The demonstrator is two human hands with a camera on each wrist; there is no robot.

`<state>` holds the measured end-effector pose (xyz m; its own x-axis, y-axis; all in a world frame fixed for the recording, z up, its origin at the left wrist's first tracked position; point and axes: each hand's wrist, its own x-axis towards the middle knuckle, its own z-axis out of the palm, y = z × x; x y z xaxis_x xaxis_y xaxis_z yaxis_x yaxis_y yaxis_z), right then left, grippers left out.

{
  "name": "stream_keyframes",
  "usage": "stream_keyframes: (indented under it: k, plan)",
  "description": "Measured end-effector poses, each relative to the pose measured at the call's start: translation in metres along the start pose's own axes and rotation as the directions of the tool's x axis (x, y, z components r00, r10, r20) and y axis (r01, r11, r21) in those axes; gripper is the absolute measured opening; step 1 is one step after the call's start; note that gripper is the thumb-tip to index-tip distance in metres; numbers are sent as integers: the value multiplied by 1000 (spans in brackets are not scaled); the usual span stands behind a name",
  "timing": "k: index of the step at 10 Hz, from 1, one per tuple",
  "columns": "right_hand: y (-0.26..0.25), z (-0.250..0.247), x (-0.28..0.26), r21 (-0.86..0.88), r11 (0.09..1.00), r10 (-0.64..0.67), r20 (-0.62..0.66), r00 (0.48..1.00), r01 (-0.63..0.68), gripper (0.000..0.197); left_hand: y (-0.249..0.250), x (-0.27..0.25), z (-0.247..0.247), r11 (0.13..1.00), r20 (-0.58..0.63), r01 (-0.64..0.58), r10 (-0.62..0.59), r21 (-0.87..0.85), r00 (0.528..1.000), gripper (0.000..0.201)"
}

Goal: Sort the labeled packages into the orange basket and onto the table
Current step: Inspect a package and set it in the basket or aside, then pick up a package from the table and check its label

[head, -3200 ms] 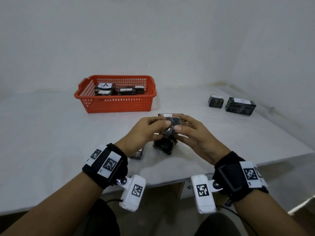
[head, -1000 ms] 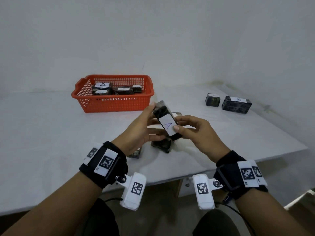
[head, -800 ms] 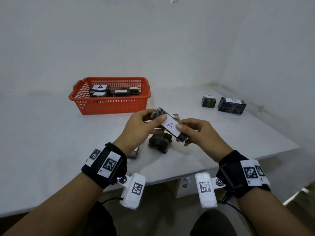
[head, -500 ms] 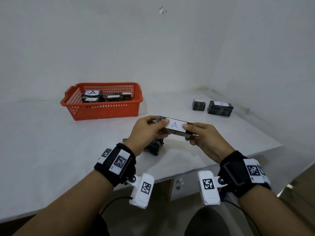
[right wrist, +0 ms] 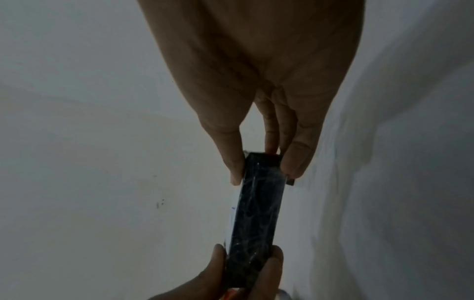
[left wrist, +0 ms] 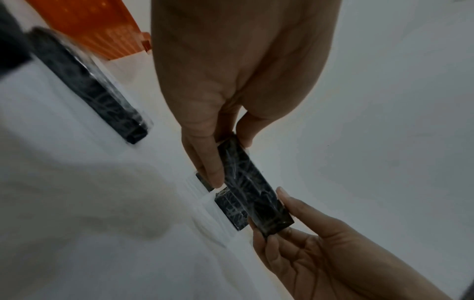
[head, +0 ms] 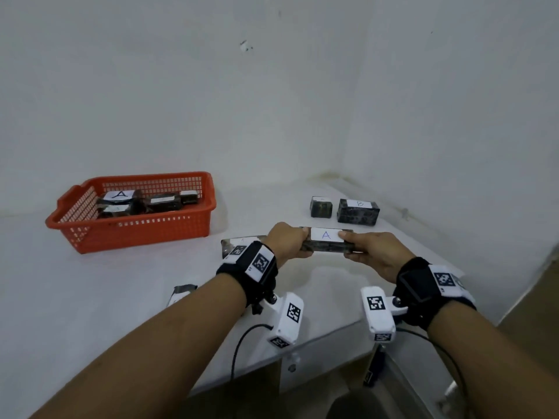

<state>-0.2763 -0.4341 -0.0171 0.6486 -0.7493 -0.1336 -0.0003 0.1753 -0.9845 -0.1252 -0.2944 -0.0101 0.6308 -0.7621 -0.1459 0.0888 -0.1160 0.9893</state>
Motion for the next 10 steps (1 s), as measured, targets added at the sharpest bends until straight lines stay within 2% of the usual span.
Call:
stream_keyframes:
  k: [1,2,3,4,5,6,7,8,9,10]
  plan:
    - [-5,-7,30,-26,1000,11,-25,1000,-11,39,6,27,11,998,-40,52,-54,-47,998,14]
    - [-8,-10,61,-101,995,18,-57,998,-24,39,11,58,11,905,74,14,-50,426,996,23]
    - [-4,-13,94,-167,983,49,-131,990,-70,38,14,67,13,756,14,6,-20,655,1000,42]
    - [2,-16,121,-261,958,66,-209,976,-121,42,11,98,17,854,-51,148,-142,499,989,48]
    - [4,-18,142,-294,942,86,-249,965,-160,36,4,134,21,967,-181,197,-167,162,969,49]
    - [5,-19,154,-337,922,93,-282,955,-189,26,6,149,28,953,-154,243,-216,182,964,48]
    - [5,-20,165,-336,923,93,-281,955,-188,29,-4,172,22,746,-39,37,-15,665,999,47]
    - [7,-21,171,-381,910,53,-289,956,-165,27,-1,176,26,629,-41,10,34,777,999,40]
    - [9,-20,173,-418,899,3,-297,955,-133,26,-4,186,28,568,-33,20,13,823,999,39]
    - [11,-20,173,-436,890,0,-294,956,-133,30,-7,184,27,880,-111,94,-48,465,993,43]
